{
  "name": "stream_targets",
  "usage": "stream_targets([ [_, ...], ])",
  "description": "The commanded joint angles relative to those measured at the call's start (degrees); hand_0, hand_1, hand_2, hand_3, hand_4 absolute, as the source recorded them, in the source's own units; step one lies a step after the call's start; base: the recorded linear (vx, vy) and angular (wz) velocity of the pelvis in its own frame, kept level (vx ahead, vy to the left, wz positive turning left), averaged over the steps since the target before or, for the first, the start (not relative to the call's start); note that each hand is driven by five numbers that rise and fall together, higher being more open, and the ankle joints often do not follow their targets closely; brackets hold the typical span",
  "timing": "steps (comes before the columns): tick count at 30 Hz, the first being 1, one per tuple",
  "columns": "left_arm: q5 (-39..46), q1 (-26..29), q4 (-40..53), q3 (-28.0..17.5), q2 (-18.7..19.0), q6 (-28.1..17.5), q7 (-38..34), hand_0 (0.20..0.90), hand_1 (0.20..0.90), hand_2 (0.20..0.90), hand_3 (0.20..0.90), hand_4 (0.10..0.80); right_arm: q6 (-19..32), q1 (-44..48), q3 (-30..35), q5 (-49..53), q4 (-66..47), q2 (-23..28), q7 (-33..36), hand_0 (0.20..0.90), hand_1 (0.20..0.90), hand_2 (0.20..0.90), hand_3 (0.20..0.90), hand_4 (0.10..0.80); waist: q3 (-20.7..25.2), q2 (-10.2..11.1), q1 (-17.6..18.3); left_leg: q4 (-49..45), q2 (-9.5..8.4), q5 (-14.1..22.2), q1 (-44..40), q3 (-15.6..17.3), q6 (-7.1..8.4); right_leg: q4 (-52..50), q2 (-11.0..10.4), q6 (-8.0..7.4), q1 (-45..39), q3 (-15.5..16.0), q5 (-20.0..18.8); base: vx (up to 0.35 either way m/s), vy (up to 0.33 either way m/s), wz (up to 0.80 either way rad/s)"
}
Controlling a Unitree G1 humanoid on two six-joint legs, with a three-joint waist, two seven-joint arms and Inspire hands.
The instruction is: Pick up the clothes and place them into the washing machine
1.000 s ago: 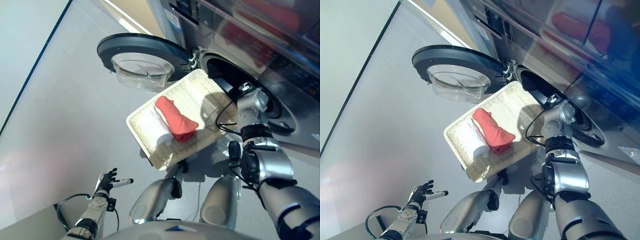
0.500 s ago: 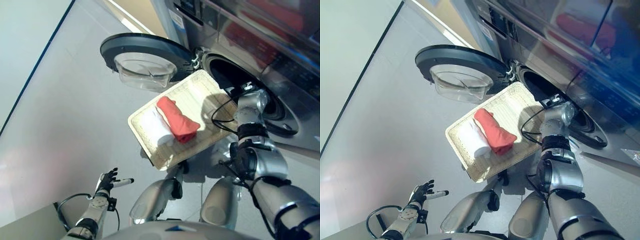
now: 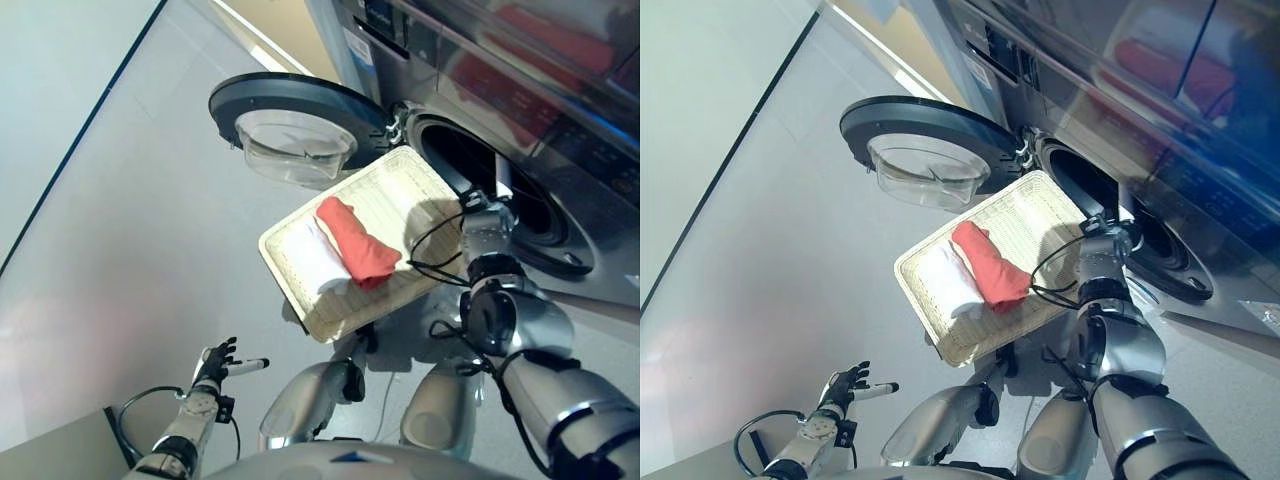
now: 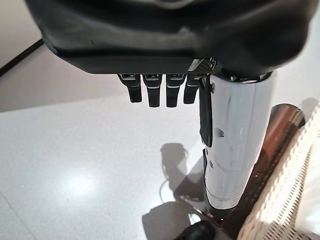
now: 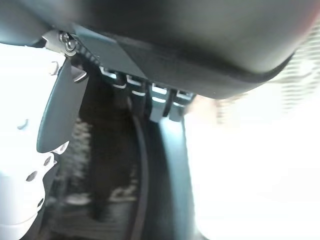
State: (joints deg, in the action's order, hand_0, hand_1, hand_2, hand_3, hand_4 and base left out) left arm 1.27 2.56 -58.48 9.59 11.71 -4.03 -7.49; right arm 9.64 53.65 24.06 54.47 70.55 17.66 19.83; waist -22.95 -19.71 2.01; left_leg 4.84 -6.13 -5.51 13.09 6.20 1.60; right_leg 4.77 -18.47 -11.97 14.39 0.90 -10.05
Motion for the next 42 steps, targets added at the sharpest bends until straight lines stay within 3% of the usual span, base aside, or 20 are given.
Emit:
stream_targets([
  [1,-1.92,3.62,-2.16,0.6,-0.16,1.1,-2.15,0.9,0.9,0.9,0.9,0.8,-2.25,8.89,-3.69,-1.46,5.21,-0.53,-2.62,0.9,0.9,0.9,0.9,0.8,-6.84,-10.08,-1.27,-6.57,6.9,-0.81,-2.19,0.22,9.22,0.14,-3.4,5.46,-6.0,-3.6,4.27,-0.016,-0.042,0.0],
  [7,-1.86,3.85,-0.4,0.88,1.35,0.88,-1.82,0.9,0.9,0.9,0.9,0.8,-4.1,6.92,-6.41,-3.0,2.96,-4.7,-5.49,0.9,0.9,0.9,0.9,0.8,-6.84,-10.08,-2.8,-6.36,7.38,-0.87,-1.85,0.05,8.83,0.07,-2.43,6.16,-5.66,-3.31,3.86,-0.015,-0.036,0.01],
  [17,-1.21,4.26,-3.53,0.12,-0.26,1.04,-1.57,0.9,0.9,0.9,0.9,0.8,-4.32,3.58,-10.67,-6.34,3.12,-6.57,-7.59,0.9,0.9,0.9,0.9,0.8,-6.84,-10.08,-3.19,-6.23,8.77,-0.21,-2.16,-0.61,8.25,-0.07,-0.18,6.73,-6.73,-2.51,3.69,0.0,-0.002,0.01],
  [21,-1.33,5.51,-4.35,-0.46,-1.2,0.82,-1.86,0.9,0.9,0.9,0.9,0.8,-5.33,2.44,-17.88,-13.33,2.5,-5.0,-8.0,0.9,0.9,0.9,0.9,0.8,-6.84,-10.08,-3.81,-6.77,10.06,-0.05,-1.84,-1.56,8.2,-0.04,1.77,7.33,-7.2,-1.47,3.54,-0.029,-0.045,0.14],
  [25,-0.77,6.3,-5.02,-1.15,-2.16,0.57,-2.76,0.9,0.9,0.9,0.9,0.8,-6.23,0.54,-27.09,-23.03,0.94,-2.48,-8.8,0.9,0.9,0.9,0.9,0.8,-6.84,-9.99,-4.88,-7.25,12.45,0.52,-1.76,-2.98,7.93,-0.05,5.26,8.65,-8.48,0.5,3.36,-0.03,-0.095,0.3],
  [27,-0.39,6.46,-5.83,-1.98,-2.17,0.44,-3.22,0.9,0.9,0.9,0.9,0.8,-6.7,0.02,-32.08,-28.62,2.87,-1.7,-9.13,0.9,0.9,0.9,0.9,0.8,-6.84,-8.04,-5.77,-7.39,12.85,0.62,-2.07,-3.36,7.51,0.14,6.3,9.04,-9.47,1.13,3.47,-0.004,-0.074,0.32],
  [28,-0.39,6.44,-5.88,-2.0,-2.19,0.4,-3.23,0.9,0.9,0.9,0.9,0.8,-6.65,0.04,-32.11,-28.65,2.94,-1.73,-9.14,0.9,0.9,0.9,0.9,0.8,-6.84,-8.04,-5.71,-7.38,12.86,0.65,-2.1,-3.37,7.51,0.14,6.31,9.05,-9.52,1.15,3.5,0.005,-0.068,0.25],
  [30,-0.34,6.69,-7.41,-3.2,-1.4,0.24,-3.84,0.9,0.9,0.9,0.9,0.8,-7.21,-0.32,-38.34,-35.13,4.52,-1.79,-8.82,0.9,0.9,0.9,0.9,0.8,-6.83,-4.68,-7.01,-7.13,13.1,0.8,-2.68,-3.7,6.89,0.23,7.67,9.43,-10.66,1.59,3.86,0.002,-0.071,0.17],
  [34,-0.85,7.06,-8.42,-4.31,-0.8,0.28,-5.18,0.9,0.9,0.9,0.9,0.8,-7.84,0.68,-44.48,-41.57,6.96,-2.37,-6.43,0.9,0.9,0.9,0.9,0.8,-6.84,-0.73,-8.66,-7.41,13.65,0.79,-2.68,-3.84,6.19,0.23,8.98,9.45,-12.11,2.21,3.99,0.007,-0.064,0.08],
  [42,-1.74,6.55,-4.65,-6.28,-0.46,-0.17,-7.34,0.9,0.9,0.9,0.9,0.8,-10.18,6.68,-52.6,-49.15,14.31,-2.49,-2.36,0.9,0.9,0.9,0.9,0.8,-6.84,3.13,-11.93,-8.46,14.22,0.06,-0.19,-4.22,5.96,0.23,9.55,8.96,-12.62,4.19,3.67,-0.027,-0.012,0.14],
])
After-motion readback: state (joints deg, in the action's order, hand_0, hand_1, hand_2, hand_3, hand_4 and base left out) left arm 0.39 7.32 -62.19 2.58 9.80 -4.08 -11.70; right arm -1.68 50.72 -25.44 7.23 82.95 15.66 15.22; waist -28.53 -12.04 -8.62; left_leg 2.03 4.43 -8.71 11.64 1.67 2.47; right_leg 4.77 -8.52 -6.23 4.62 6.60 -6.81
